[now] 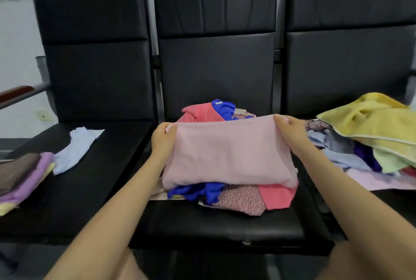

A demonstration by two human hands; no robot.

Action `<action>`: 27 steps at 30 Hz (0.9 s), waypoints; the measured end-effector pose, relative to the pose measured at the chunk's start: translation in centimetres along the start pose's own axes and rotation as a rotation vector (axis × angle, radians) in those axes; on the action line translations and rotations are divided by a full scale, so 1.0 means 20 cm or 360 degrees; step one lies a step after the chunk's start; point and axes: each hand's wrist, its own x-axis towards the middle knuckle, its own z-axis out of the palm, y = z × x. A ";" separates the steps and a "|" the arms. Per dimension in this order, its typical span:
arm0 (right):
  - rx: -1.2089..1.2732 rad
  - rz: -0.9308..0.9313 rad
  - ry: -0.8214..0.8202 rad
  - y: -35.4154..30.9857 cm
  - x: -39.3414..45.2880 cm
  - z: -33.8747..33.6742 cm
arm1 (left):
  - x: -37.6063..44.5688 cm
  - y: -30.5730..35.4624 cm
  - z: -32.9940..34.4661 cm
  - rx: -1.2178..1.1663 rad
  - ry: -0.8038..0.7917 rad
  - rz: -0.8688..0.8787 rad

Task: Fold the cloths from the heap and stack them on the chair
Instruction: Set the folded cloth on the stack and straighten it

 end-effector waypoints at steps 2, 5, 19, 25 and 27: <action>-0.0039 0.0042 0.0011 0.11 0.03 0.07 | 0.06 -0.12 0.06 0.0036 -0.0003 -0.0087; -0.0258 -0.0058 -0.0104 0.25 0.02 0.15 | 0.12 -0.22 0.12 0.0166 -0.0097 -0.0152; -0.0325 0.0218 -0.0060 0.30 -0.01 0.09 | 0.03 -0.19 0.06 0.0467 -0.0214 -0.0034; -0.0046 0.0771 -0.0359 0.21 -0.12 -0.03 | -0.11 -0.25 -0.05 0.0158 -0.0410 -0.0582; 0.0156 0.0938 -0.0475 0.17 -0.17 -0.06 | -0.15 -0.21 -0.07 -0.0012 -0.0394 -0.0701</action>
